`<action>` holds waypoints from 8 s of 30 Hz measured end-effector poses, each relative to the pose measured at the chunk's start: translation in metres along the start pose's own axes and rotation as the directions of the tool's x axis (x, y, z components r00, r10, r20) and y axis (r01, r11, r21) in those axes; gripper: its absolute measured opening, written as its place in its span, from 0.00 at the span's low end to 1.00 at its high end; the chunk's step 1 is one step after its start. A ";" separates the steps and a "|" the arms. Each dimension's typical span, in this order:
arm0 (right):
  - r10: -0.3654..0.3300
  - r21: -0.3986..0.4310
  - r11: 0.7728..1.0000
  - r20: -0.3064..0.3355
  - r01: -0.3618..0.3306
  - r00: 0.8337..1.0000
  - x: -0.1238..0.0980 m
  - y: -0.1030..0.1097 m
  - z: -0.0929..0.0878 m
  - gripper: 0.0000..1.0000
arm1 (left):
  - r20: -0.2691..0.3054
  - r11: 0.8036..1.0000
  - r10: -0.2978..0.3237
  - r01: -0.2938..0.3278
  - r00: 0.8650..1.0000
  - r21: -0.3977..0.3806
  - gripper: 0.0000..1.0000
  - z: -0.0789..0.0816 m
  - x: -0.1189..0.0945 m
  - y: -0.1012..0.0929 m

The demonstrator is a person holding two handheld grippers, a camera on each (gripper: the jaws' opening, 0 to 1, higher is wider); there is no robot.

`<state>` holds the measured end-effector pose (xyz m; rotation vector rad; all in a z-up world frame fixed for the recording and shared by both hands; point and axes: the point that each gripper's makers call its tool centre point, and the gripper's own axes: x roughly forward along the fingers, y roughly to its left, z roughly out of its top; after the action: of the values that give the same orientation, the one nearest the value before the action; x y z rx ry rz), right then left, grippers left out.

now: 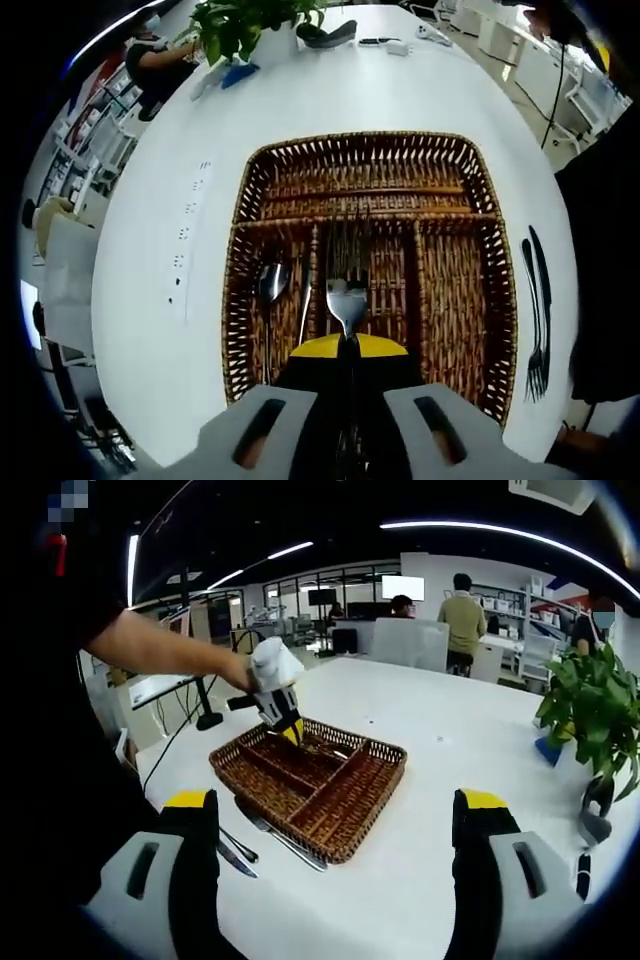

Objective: Arrange the knives, forks, and spoons in their matching storage slots by inserting each utensil handle-first until every utensil is classified and aligned in the correct compartment

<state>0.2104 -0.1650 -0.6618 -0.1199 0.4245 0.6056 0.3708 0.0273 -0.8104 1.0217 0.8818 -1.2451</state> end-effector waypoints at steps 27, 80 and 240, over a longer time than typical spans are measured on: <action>-0.004 0.008 1.000 -0.013 0.004 1.000 -0.003 0.003 -0.003 1.00 | -0.076 1.000 -0.015 0.013 0.997 -0.027 0.00 -0.011 0.047 0.001; 0.065 -0.017 0.998 0.067 -0.064 0.996 0.020 0.023 0.031 1.00 | 0.441 0.810 0.487 -0.201 0.754 -0.551 1.00 -0.062 -0.145 -0.012; 0.589 -0.379 0.601 -0.385 -0.704 0.710 0.177 0.235 -0.144 0.11 | 0.298 0.627 0.645 -0.264 0.704 -0.733 1.00 -0.170 -0.218 -0.151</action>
<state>0.1552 0.0874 -0.8634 -0.5614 0.5204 1.4563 0.1952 0.2533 -0.6789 0.2524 0.4606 -0.6045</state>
